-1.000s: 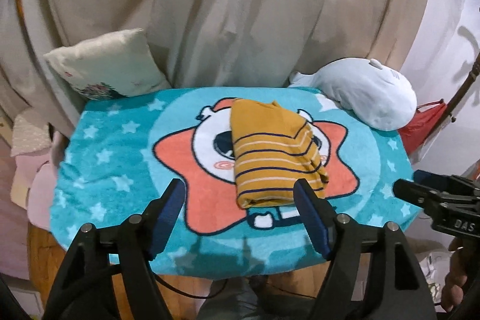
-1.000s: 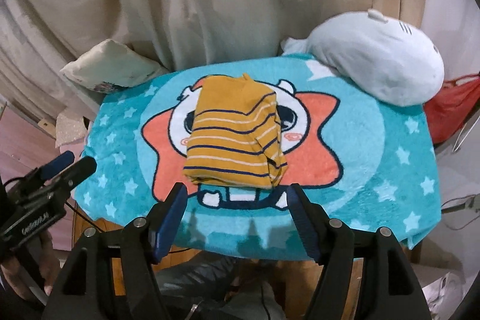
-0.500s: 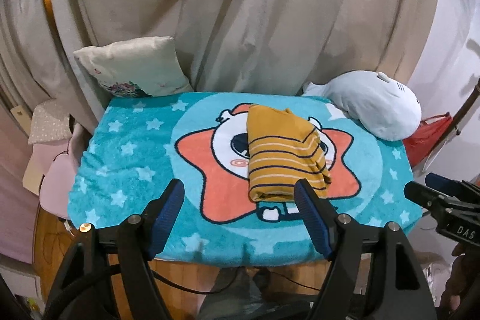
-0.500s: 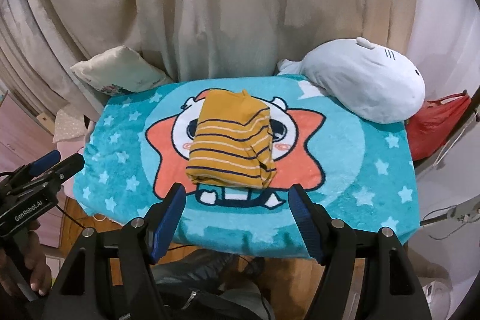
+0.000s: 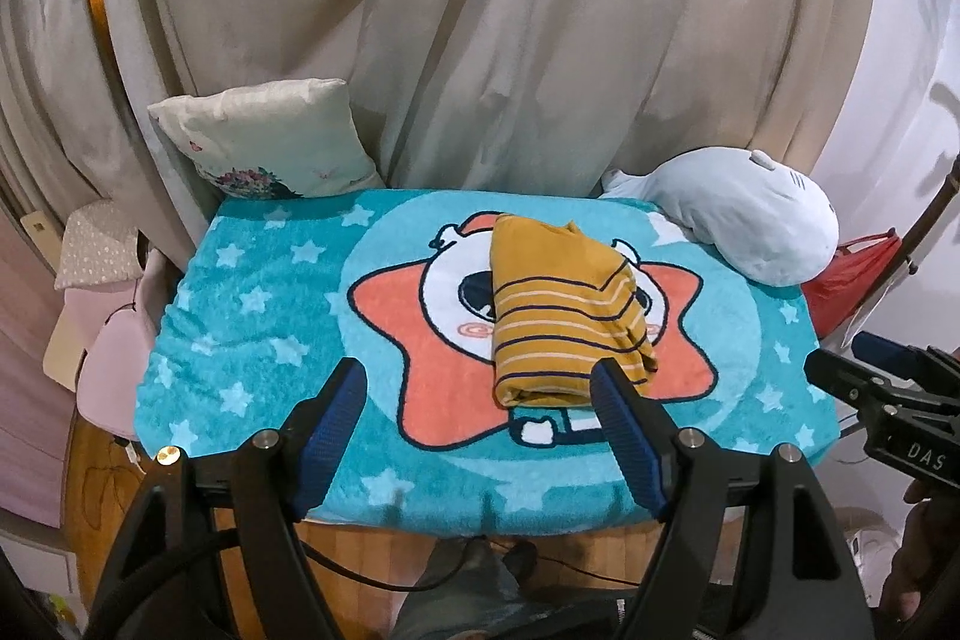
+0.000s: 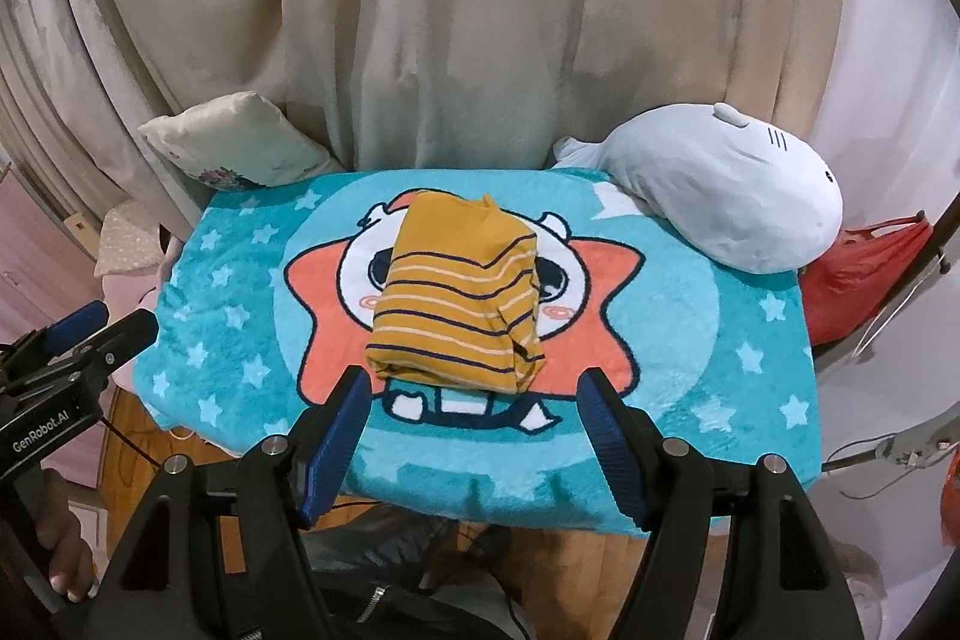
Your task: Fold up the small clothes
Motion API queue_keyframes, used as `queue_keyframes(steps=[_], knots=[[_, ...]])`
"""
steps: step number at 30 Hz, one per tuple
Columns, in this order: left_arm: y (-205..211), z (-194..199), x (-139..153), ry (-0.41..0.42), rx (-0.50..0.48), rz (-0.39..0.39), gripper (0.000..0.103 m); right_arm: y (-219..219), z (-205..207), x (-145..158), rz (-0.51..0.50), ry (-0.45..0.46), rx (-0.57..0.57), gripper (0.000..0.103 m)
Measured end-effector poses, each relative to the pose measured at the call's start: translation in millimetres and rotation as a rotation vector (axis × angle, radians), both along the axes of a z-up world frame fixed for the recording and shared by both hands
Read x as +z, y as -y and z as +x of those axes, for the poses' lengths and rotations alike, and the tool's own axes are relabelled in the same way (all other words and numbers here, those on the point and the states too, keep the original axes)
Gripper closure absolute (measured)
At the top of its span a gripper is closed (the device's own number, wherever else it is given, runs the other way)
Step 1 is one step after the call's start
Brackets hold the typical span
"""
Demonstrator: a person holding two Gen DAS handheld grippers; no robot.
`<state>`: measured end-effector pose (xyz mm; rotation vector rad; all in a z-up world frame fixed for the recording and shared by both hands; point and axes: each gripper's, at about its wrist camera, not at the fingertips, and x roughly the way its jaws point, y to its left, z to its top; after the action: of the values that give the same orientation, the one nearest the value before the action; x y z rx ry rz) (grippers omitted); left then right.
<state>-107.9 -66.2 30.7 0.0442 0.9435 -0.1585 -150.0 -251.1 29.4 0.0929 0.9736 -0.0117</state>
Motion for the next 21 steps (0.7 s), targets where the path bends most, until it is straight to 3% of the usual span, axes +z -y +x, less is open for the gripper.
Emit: queue_keyframes(steps=[21], knots=[[6,5,4,-0.002,0.006,0.016,0.027,0,10,2,0.006,-0.005,0.0,0.027]])
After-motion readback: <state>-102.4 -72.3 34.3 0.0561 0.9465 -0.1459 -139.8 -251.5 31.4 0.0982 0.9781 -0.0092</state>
